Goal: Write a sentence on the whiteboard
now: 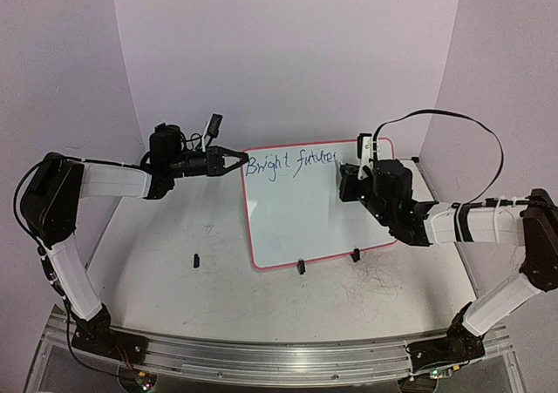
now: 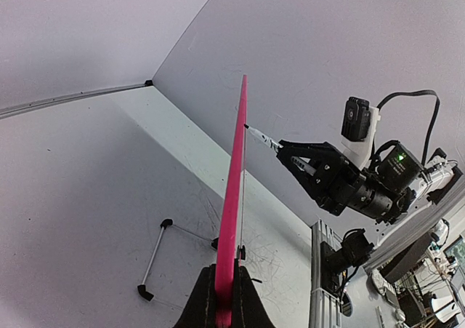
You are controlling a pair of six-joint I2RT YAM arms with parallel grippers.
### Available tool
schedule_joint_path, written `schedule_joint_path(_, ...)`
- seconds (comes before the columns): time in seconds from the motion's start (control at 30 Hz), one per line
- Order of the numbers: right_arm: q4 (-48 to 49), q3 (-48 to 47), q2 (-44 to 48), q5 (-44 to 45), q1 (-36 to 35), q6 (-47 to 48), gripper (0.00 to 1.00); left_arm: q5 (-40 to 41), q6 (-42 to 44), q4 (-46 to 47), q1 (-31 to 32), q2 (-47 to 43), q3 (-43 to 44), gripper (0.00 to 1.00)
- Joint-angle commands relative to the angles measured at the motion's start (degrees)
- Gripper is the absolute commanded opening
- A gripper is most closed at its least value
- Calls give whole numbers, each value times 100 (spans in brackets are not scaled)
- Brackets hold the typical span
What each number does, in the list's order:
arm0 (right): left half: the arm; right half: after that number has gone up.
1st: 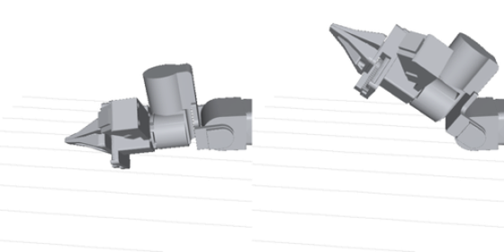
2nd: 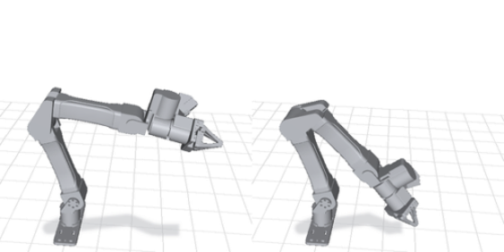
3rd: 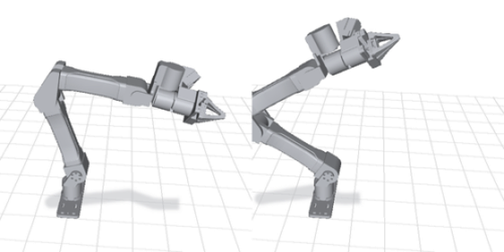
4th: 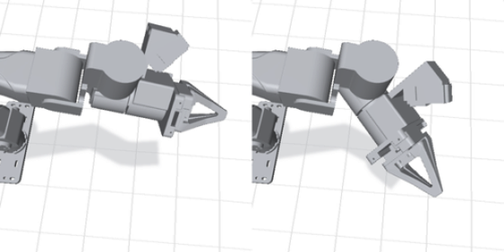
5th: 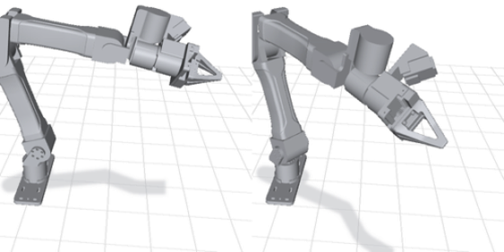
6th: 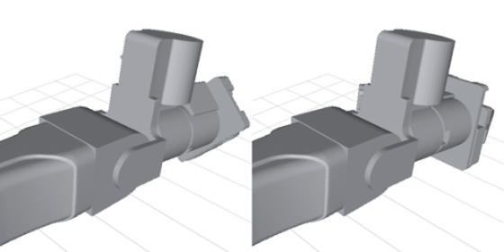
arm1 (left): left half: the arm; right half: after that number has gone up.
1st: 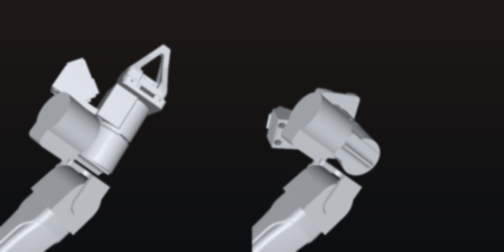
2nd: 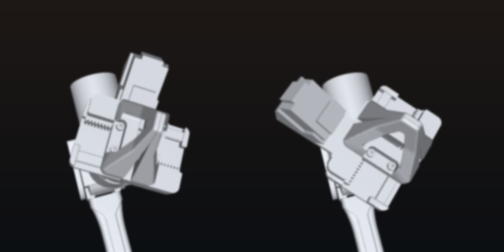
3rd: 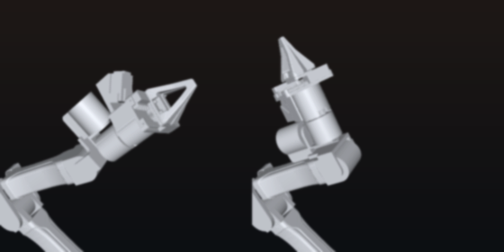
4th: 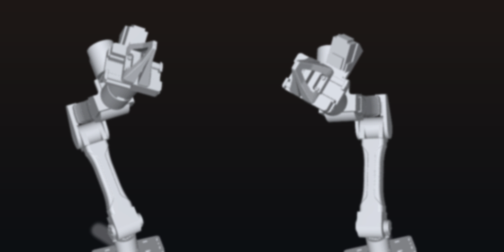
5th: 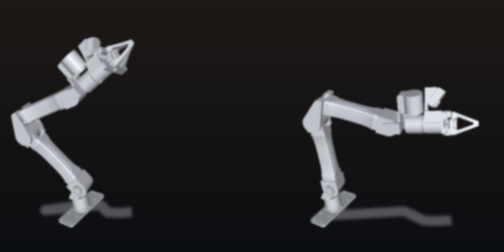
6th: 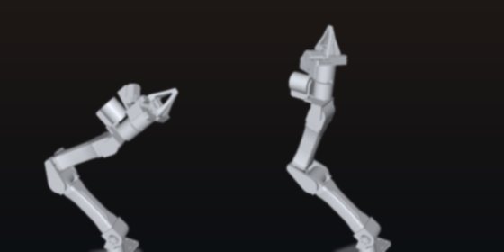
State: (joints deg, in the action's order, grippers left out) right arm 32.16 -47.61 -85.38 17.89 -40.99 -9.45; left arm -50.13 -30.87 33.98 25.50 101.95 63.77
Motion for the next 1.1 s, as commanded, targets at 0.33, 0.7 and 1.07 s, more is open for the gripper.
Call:
schedule_joint_path(0.33, -188, 169, 218, 296, -32, -102, 0, -243, 363, -480, 352, 35, 130, 0)
schedule_joint_path(0.7, -291, 234, 259, 256, -48, -179, 0, -247, 371, -490, 360, 44, 141, 0)
schedule_joint_path(1.07, -301, 62, 62, 114, -217, -208, 0, -244, 372, -498, 360, 53, 145, 0)
